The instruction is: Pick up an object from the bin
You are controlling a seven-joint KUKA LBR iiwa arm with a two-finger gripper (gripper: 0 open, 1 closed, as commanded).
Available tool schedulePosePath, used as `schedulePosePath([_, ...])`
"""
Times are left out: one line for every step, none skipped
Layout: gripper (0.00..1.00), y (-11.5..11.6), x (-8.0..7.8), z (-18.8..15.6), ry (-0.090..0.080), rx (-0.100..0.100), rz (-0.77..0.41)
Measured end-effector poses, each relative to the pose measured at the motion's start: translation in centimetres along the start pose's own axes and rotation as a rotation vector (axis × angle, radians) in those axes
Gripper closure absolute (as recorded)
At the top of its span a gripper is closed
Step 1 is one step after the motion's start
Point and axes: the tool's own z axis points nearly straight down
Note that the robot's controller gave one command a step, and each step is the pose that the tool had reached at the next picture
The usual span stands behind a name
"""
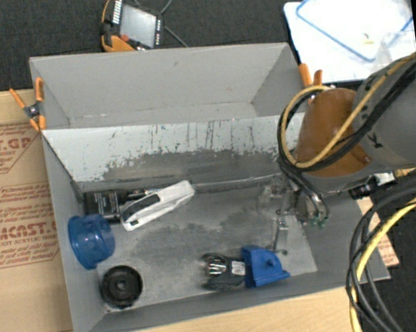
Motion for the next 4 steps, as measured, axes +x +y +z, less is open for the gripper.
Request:
schedulePosePath([0.0,1.6,-2.6,-2.6,-0.002,-0.001,-0.193])
schedulePosePath([0.0,2.2,-1.6,-0.2,0.003,0.003,-0.023])
schedulePosePath([0.0,2.0,-0.6,0.4,-0.005,0.002,-0.225])
schedulePosePath([0.0,1.8,-0.7,-1.4,0.013,0.001,-0.358])
